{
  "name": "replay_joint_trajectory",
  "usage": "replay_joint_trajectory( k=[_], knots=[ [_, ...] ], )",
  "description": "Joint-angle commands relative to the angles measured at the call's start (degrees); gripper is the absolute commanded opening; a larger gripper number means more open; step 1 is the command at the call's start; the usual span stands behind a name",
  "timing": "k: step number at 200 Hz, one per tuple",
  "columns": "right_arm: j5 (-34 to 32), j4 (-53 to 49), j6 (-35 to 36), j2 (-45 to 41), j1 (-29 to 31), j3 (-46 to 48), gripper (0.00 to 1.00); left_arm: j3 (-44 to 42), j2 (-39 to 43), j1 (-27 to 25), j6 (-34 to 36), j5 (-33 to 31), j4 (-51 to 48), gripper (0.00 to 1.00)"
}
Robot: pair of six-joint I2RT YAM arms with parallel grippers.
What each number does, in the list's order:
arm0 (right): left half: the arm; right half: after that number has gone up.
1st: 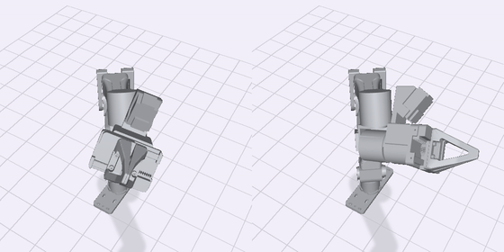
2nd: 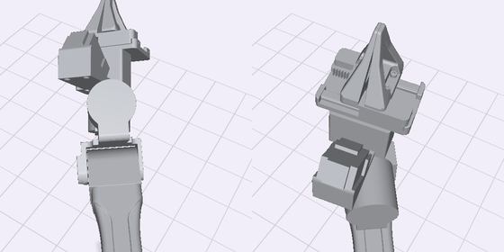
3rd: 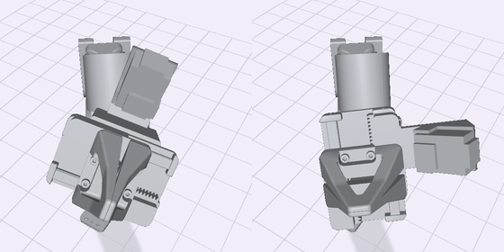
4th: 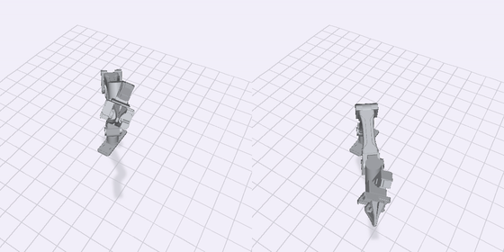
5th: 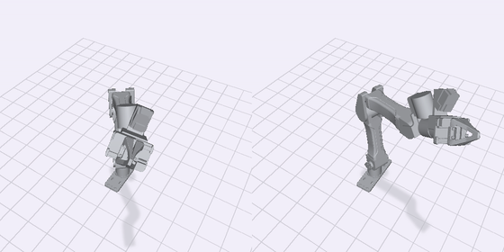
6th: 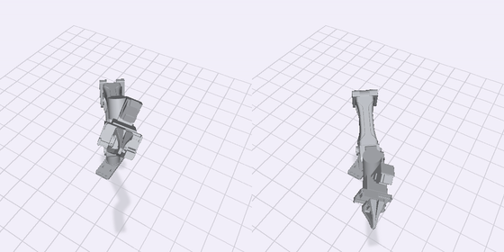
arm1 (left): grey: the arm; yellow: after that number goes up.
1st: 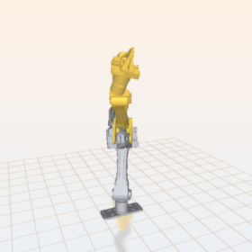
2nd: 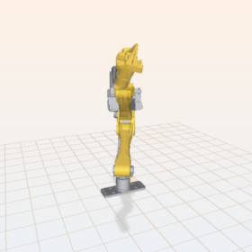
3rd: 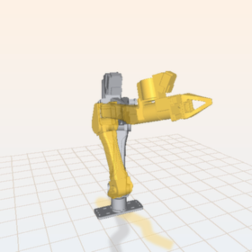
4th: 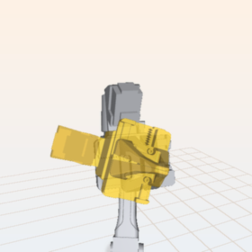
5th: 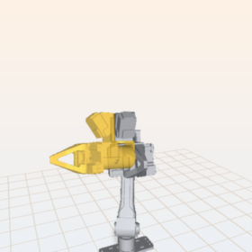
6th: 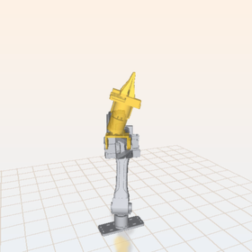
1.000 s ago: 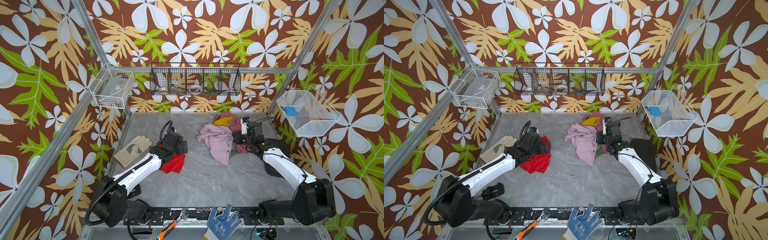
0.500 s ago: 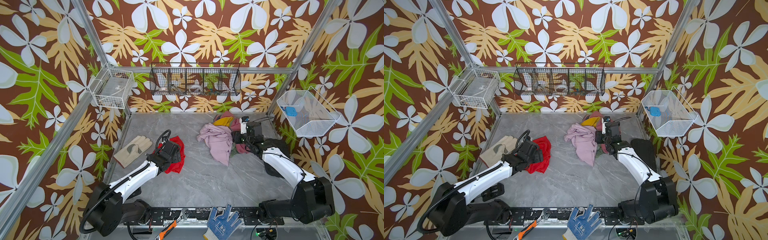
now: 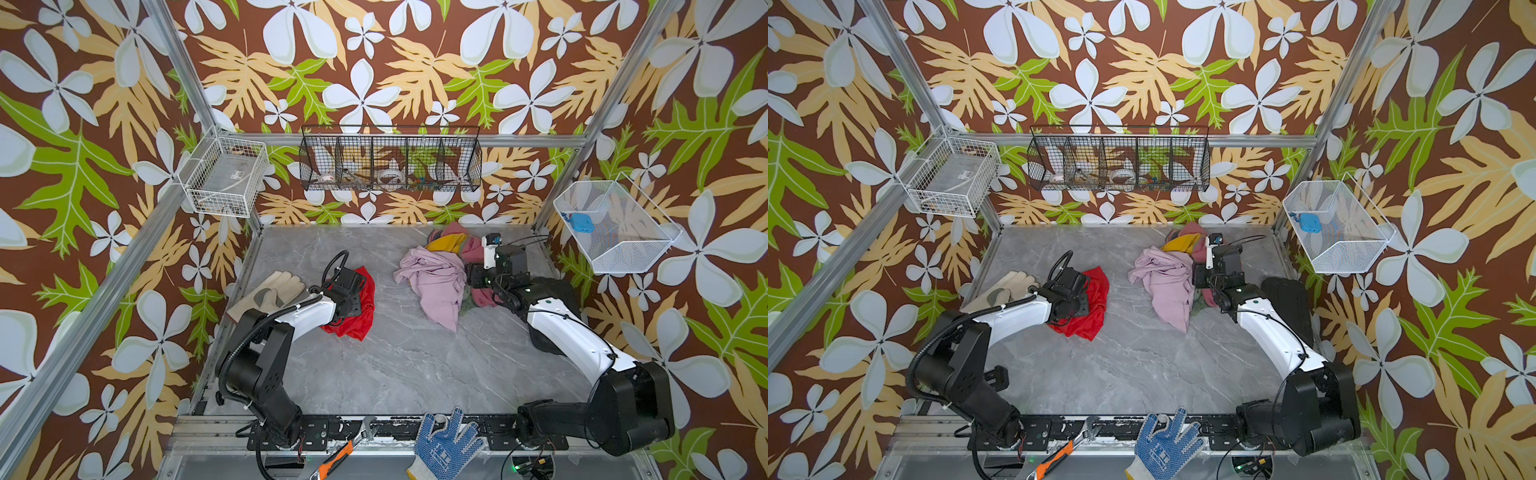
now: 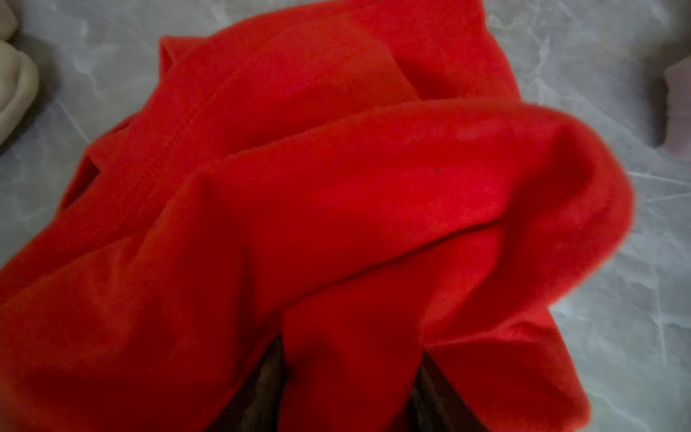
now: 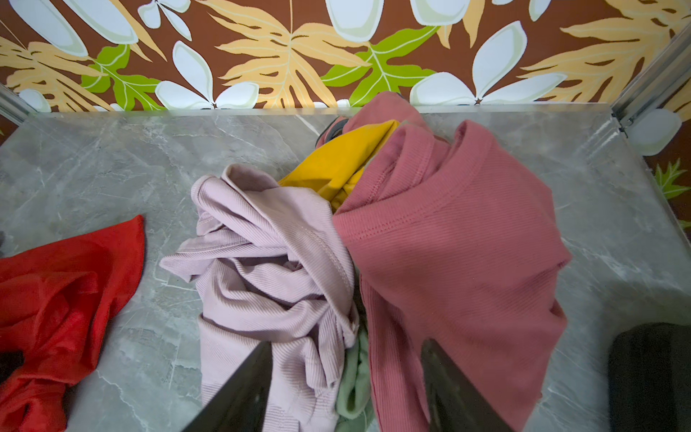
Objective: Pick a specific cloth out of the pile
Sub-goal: 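Open the left gripper, release the red cloth and lift away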
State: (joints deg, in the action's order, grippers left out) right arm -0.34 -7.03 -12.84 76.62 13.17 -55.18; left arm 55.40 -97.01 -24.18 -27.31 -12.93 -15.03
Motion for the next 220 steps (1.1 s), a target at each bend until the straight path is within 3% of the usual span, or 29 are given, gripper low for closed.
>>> replay_joint_trajectory(
  k=[1,52,81,112,145,161,163,166,220],
  knots=[
    [-1.7,-0.4,0.6,-0.3,0.0,0.2,0.63,3.6,-4.2,1.1,2.4,3.1,2.0,0.44],
    [-3.3,-1.5,1.4,-1.8,-0.2,1.0,0.64,21.6,-17.8,4.9,6.7,2.7,-4.7,0.41],
    [-3.7,-1.4,1.7,-3.7,-1.2,3.0,0.64,26.6,-21.1,6.7,9.1,1.5,-6.8,0.41],
    [-3.8,-0.3,3.7,-5.4,-2.0,5.2,0.64,29.4,-21.6,7.0,12.5,-0.5,-7.6,0.54],
    [-1.7,2.9,6.7,-7.7,-5.0,9.5,0.65,29.0,-18.0,6.8,14.7,4.1,-5.3,0.72],
    [-0.9,5.2,7.5,-9.5,-7.1,12.1,0.66,28.2,-15.8,6.5,14.4,1.6,-5.0,0.87],
    [-0.7,5.5,7.6,-9.7,-7.3,12.6,0.66,28.0,-15.4,6.4,14.4,1.3,-4.9,0.95],
    [-0.5,6.0,7.8,-10.1,-7.7,13.2,0.66,27.7,-14.8,6.3,14.3,0.8,-4.7,0.99],
    [-0.7,15.6,11.8,-14.8,-12.0,24.0,0.70,15.5,3.6,2.6,11.4,-5.9,4.8,1.00]
  ],
)
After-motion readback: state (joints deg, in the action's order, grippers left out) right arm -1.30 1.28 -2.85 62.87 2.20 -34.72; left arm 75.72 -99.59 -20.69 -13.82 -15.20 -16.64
